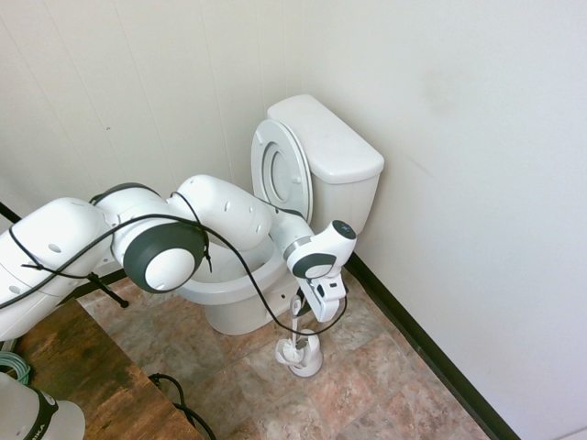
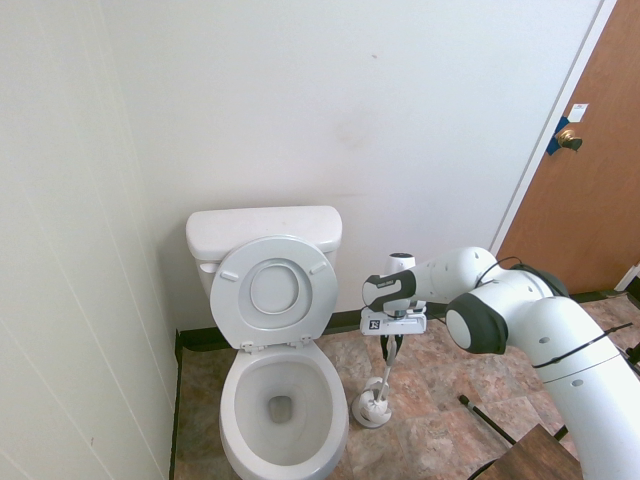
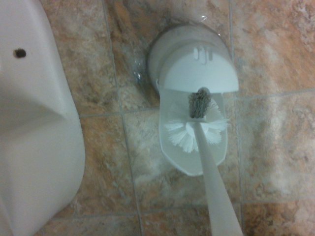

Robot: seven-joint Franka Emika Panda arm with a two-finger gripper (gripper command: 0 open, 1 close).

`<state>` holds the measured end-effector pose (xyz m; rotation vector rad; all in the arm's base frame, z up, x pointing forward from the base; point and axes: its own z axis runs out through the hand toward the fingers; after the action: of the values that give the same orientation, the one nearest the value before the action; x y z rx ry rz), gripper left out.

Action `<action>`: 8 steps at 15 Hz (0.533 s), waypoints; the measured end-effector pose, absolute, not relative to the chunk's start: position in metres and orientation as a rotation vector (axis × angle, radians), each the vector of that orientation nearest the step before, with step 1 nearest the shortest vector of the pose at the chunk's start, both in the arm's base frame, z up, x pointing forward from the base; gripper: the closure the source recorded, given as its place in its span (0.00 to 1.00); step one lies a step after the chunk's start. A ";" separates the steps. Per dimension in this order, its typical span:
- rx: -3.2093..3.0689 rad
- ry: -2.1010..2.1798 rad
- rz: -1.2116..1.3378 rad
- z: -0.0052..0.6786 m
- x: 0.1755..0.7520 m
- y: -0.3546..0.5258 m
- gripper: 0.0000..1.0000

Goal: Clean the toilet

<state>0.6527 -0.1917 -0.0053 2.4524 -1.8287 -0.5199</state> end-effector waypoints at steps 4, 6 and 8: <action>2.422 -1.851 -0.566 -0.026 0.663 -0.202 1.00; 2.404 -1.864 -0.585 -0.036 0.666 -0.207 1.00; 2.382 -1.878 -0.606 -0.043 0.669 -0.207 1.00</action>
<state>0.6695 -0.2067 -0.0433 2.3816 -1.8780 -0.6065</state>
